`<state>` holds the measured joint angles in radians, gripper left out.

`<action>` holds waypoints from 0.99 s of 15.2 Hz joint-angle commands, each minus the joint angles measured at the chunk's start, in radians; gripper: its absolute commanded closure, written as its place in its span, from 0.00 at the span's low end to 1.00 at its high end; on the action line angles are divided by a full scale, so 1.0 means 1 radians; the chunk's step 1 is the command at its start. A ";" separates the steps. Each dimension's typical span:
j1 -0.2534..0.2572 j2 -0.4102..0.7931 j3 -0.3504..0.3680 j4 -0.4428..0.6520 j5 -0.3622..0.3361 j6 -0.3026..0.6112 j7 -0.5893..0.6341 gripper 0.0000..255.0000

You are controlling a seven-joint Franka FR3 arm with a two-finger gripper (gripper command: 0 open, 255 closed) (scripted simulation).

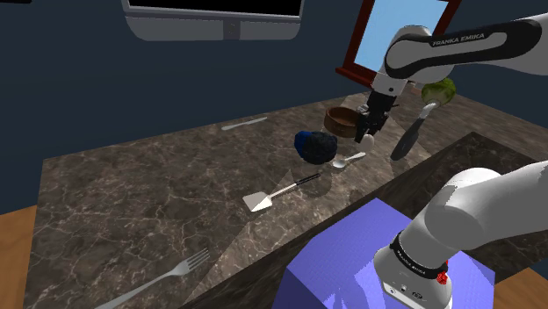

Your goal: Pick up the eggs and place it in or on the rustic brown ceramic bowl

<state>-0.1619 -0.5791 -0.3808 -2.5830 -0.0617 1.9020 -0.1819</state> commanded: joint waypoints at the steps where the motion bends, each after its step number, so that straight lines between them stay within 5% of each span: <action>1: 0.000 -0.012 0.006 0.016 0.001 -0.029 0.005 1.00; 10: 0.003 -0.040 0.026 0.115 0.009 -0.153 0.021 1.00; 15: 0.028 0.166 -0.052 0.289 0.031 -0.129 -0.067 1.00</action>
<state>-0.1372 -0.4467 -0.4193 -2.3267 -0.0348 1.7748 -0.2318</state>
